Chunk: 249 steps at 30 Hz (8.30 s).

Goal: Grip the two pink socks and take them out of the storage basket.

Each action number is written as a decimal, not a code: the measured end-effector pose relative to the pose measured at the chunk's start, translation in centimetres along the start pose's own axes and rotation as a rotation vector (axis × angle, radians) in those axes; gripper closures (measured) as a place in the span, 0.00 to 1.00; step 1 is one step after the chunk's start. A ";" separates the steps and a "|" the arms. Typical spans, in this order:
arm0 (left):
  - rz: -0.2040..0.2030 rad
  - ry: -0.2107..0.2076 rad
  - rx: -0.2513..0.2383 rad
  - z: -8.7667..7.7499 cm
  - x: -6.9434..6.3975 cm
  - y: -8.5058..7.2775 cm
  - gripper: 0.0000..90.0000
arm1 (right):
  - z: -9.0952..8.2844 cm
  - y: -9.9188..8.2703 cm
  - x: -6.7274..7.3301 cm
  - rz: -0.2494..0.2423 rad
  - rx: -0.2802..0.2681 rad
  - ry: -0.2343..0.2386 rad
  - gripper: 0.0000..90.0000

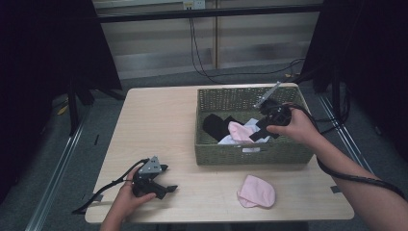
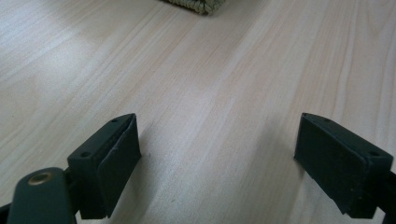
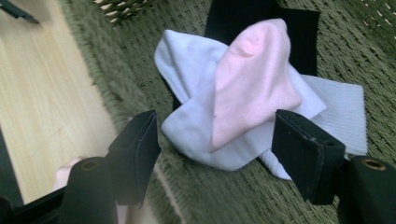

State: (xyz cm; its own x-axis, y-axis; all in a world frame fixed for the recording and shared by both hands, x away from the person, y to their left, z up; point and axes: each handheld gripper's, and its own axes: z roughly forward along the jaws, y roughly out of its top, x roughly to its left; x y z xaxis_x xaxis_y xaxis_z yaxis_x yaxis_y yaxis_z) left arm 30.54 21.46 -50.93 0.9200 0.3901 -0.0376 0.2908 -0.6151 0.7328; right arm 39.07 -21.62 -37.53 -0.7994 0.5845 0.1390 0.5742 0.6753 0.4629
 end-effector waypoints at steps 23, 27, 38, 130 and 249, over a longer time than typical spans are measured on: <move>0.004 -0.001 0.003 0.0 0.0 0.0 0.15 | 4.5 1.2 -3.2 0.103 0.048 -0.055 0.30; 0.004 -0.001 0.002 0.0 0.0 0.0 0.15 | 5.4 1.2 -3.4 0.115 0.052 -0.034 0.26; 0.005 0.000 0.005 0.0 0.0 0.0 0.15 | 7.2 1.3 -4.0 0.134 0.078 -0.005 0.37; 0.005 0.001 0.008 -0.1 0.0 0.0 0.15 | -6.7 0.4 3.0 -0.078 0.088 0.130 0.88; 0.001 -0.002 0.002 0.0 0.0 0.0 0.15 | 2.1 -13.1 4.6 -0.020 -0.027 0.087 0.25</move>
State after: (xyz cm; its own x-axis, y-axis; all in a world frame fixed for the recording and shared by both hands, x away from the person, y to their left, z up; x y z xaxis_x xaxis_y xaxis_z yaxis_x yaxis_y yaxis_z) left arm 30.54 21.47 -50.92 0.9207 0.3883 -0.0379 0.2904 -0.6172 0.7313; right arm 28.21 -26.81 -44.75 -0.8235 0.5291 0.2048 0.5543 0.6731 0.4896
